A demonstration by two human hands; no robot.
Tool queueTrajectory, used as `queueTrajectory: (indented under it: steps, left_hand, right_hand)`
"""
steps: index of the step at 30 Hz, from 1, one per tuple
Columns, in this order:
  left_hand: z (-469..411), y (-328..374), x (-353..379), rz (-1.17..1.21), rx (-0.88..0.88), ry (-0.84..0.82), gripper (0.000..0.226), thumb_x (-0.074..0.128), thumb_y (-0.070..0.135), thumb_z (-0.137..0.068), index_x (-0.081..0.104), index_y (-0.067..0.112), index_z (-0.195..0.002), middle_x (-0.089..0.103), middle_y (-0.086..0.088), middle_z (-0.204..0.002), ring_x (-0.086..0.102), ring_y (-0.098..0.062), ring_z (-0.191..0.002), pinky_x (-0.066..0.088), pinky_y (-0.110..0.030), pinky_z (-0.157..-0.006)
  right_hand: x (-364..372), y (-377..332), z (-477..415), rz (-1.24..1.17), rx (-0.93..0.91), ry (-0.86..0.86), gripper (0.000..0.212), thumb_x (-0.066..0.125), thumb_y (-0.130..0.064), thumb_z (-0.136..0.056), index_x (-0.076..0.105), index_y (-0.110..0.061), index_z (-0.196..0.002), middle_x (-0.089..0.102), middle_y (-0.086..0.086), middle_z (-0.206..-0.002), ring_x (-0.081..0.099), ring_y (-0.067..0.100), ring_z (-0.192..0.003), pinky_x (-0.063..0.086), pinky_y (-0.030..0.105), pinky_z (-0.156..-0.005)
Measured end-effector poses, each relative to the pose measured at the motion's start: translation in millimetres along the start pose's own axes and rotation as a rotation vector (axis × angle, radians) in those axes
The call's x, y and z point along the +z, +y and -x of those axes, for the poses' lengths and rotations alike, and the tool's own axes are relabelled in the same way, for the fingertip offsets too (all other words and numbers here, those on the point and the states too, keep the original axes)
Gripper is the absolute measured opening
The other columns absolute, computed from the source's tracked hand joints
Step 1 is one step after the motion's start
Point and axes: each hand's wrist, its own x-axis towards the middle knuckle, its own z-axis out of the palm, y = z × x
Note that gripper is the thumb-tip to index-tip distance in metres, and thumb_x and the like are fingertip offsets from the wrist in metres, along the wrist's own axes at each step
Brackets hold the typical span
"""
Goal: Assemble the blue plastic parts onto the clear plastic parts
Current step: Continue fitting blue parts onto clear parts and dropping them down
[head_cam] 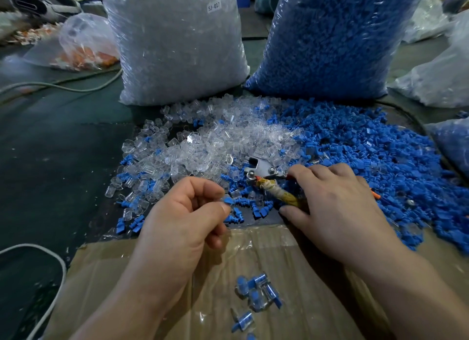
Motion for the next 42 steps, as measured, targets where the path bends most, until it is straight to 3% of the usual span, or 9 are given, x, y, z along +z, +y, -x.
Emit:
queueTrajectory:
  steps: [5,10,15,21,25,30,34,40,42]
  left_hand:
    - [-5,-5,-4,0.023,0.027,0.011,0.032,0.065,-0.003,-0.088,0.073,0.027,-0.082,0.064,-0.003,-0.065,0.059,-0.014,-0.056,0.05,-0.022,-0.048]
    - [-6,-7,-7,0.124,0.06,0.039,0.027,0.066,0.001,-0.084,0.074,0.027,-0.084,0.068,0.0,-0.07,0.06,-0.011,-0.057,0.05,-0.021,-0.047]
    - [-7,-7,-10,0.057,0.197,0.073,0.021,0.066,0.014,-0.078,0.073,0.032,-0.085,0.068,0.0,-0.073,0.061,-0.011,-0.06,0.05,-0.021,-0.048]
    - [-4,-3,-11,0.03,0.252,0.048,0.023,0.067,0.008,-0.078,0.071,0.029,-0.085,0.066,-0.003,-0.072,0.06,-0.012,-0.06,0.05,-0.022,-0.05]
    - [-2,0,-12,-0.012,0.238,0.024,0.035,0.063,-0.004,-0.086,0.072,0.029,-0.082,0.067,0.0,-0.072,0.061,-0.011,-0.061,0.052,-0.021,-0.051]
    - [1,3,-10,-0.013,0.22,0.0,0.018,0.065,0.02,-0.07,0.072,0.028,-0.084,0.068,0.0,-0.072,0.063,-0.011,-0.061,0.054,-0.023,-0.052]
    - [1,3,-11,0.005,0.25,0.015,0.019,0.076,0.014,-0.075,0.072,0.031,-0.082,0.068,0.001,-0.072,0.062,-0.011,-0.06,0.052,-0.021,-0.051]
    - [2,5,-9,0.002,0.26,0.066,0.017,0.075,0.016,-0.075,0.072,0.031,-0.084,0.067,0.002,-0.069,0.062,-0.01,-0.057,0.052,-0.021,-0.05]
    - [-2,2,-10,-0.055,0.237,0.133,0.027,0.073,0.004,-0.081,0.071,0.031,-0.082,0.066,0.002,-0.066,0.061,-0.01,-0.055,0.051,-0.021,-0.049]
  right_hand:
    - [-7,5,-2,-0.118,-0.012,0.128,0.053,0.048,-0.051,-0.082,0.043,-0.033,-0.131,0.053,-0.01,-0.108,0.039,0.016,-0.1,0.036,0.035,-0.083]
    - [-19,-6,13,-0.356,-0.149,0.181,0.043,0.039,-0.054,-0.08,0.042,-0.039,-0.12,0.045,-0.024,-0.093,0.045,-0.001,-0.084,0.033,0.017,-0.066]
    - [-20,-9,16,-0.318,-0.272,0.055,0.053,0.04,-0.056,-0.077,0.047,-0.037,-0.125,0.052,-0.018,-0.105,0.048,0.008,-0.099,0.046,0.032,-0.08]
    - [-19,-8,18,-0.331,-0.313,0.031,0.052,0.043,-0.054,-0.078,0.045,-0.036,-0.127,0.053,-0.017,-0.111,0.048,0.011,-0.106,0.047,0.034,-0.086]
    - [-18,-9,17,-0.312,-0.332,0.007,0.052,0.042,-0.055,-0.078,0.045,-0.038,-0.127,0.053,-0.017,-0.11,0.047,0.011,-0.104,0.046,0.032,-0.085]
    - [-17,-11,16,-0.274,-0.322,0.023,0.053,0.04,-0.058,-0.076,0.054,-0.038,-0.123,0.055,-0.019,-0.096,0.048,0.007,-0.09,0.038,0.025,-0.075]
    - [-21,-15,16,-0.28,-0.294,0.045,0.05,0.039,-0.057,-0.073,0.062,-0.037,-0.112,0.058,-0.015,-0.084,0.052,0.008,-0.08,0.041,0.026,-0.069]
    - [-21,-12,18,-0.317,-0.273,0.068,0.046,0.041,-0.061,-0.074,0.061,-0.039,-0.109,0.058,-0.02,-0.088,0.052,0.005,-0.083,0.043,0.025,-0.071]
    - [-18,-7,15,-0.27,-0.226,0.117,0.048,0.042,-0.065,-0.075,0.058,-0.039,-0.112,0.055,-0.022,-0.091,0.049,0.005,-0.085,0.038,0.024,-0.073]
